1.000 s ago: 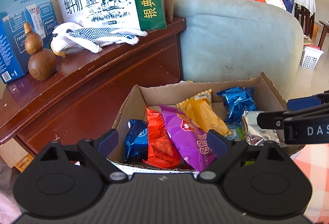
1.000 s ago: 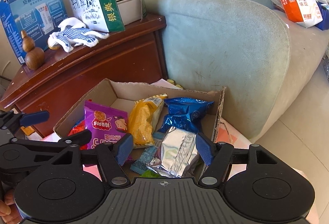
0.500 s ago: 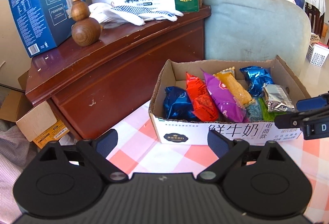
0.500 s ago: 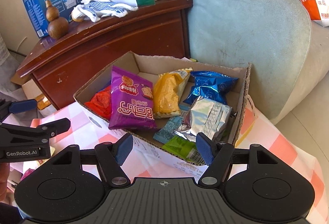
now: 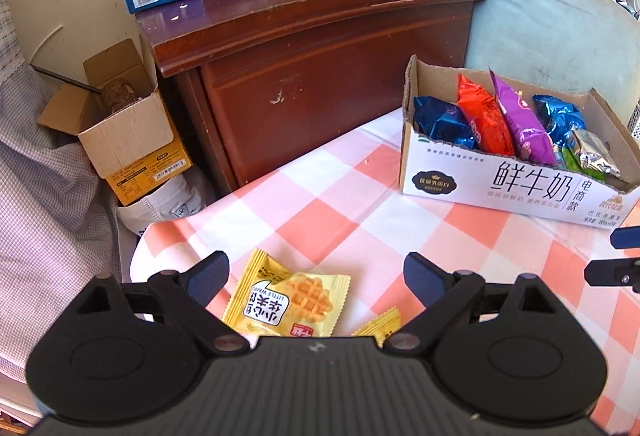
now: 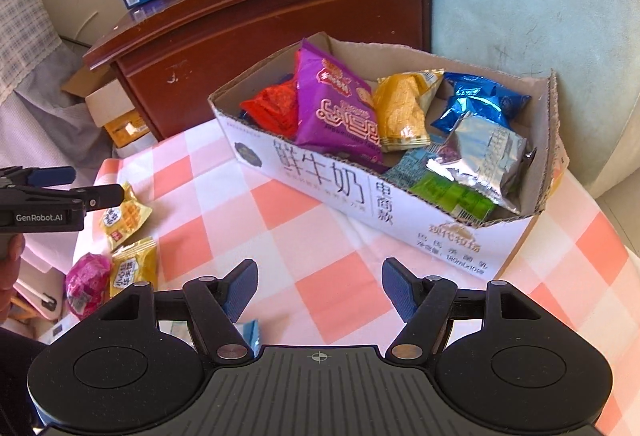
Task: Organize snacks
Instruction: 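Withdraw both open grippers from the milk box toward the remaining snacks, then grasp the Amerie packet with the right gripper while the left grasps the pink packet, then lift and carry both packets over the milk box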
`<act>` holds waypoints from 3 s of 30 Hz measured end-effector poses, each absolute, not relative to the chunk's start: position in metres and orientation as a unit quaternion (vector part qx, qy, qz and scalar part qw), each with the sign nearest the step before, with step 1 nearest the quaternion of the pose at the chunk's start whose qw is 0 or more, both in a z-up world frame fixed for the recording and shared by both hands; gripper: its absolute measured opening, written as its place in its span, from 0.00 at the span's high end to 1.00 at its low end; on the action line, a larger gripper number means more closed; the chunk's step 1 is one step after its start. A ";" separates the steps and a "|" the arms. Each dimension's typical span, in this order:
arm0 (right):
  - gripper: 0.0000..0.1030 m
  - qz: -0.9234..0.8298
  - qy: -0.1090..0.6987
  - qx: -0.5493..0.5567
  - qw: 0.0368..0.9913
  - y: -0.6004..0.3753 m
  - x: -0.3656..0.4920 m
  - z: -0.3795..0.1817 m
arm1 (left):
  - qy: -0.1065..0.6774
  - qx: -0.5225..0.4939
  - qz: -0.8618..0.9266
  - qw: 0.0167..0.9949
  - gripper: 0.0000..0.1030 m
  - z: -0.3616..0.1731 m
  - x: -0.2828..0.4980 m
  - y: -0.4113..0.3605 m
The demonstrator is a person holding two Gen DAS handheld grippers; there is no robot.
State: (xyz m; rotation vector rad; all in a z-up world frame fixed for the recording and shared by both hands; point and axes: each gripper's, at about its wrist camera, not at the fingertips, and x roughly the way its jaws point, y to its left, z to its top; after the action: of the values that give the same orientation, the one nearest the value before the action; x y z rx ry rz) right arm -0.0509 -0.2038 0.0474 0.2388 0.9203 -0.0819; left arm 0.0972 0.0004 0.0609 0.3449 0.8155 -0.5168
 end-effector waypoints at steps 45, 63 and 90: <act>0.48 0.104 0.489 -0.042 0.865 -0.130 -0.034 0.002 | 0.457 0.165 -0.330 0.809 0.34 0.017 0.076 0.037; 0.16 0.123 0.478 -0.037 0.869 -0.120 -0.027 0.002 | 0.442 0.191 -0.356 0.801 0.20 0.024 0.069 0.048; 0.51 0.120 0.457 -0.046 0.880 -0.114 -0.031 0.005 | 0.442 0.215 -0.368 0.789 0.61 0.023 0.063 0.046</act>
State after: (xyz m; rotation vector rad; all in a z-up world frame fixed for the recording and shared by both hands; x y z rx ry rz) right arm -0.0311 -0.1142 0.0050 -0.0952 0.9517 0.2493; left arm 0.0629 0.0459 0.0227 0.4623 0.9515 -0.7933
